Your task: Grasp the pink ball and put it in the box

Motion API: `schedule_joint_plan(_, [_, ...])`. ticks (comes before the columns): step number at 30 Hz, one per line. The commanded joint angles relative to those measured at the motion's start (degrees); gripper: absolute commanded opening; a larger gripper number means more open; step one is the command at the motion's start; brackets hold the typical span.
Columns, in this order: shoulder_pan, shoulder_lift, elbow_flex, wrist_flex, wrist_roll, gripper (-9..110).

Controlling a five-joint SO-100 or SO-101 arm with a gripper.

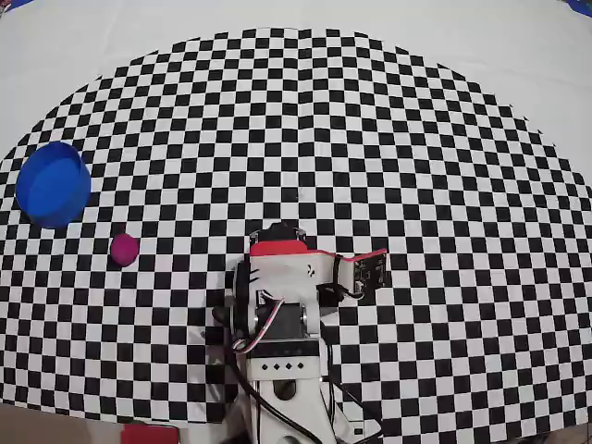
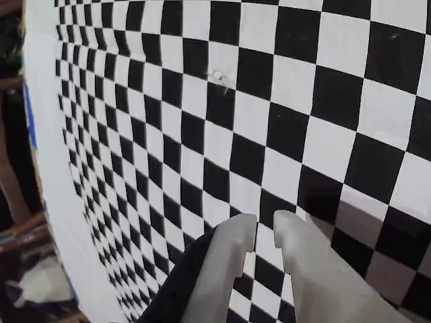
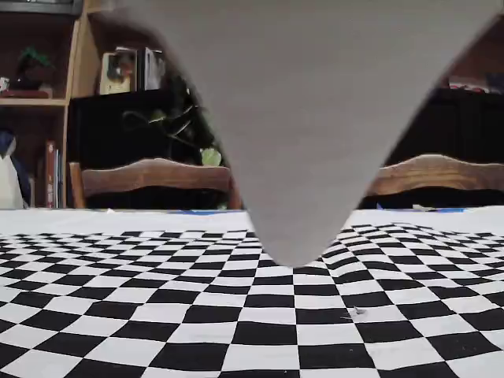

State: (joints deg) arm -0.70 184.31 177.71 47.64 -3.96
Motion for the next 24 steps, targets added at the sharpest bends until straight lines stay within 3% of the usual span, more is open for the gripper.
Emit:
schedule_joint_plan(1, [0.44, 0.97, 0.35, -3.43, -0.62, 1])
schedule_joint_plan(8, [0.62, 0.35, 0.35, -12.48, -0.88, 12])
schedule_joint_plan(15, [1.32, -0.35, 0.35, -21.97, -10.72, 22])
schedule_joint_plan(17, [1.32, -0.79, 0.35, -23.64, -17.40, 28])
schedule_joint_plan(24, [0.97, -2.11, 0.62, -27.86, -44.47, 28])
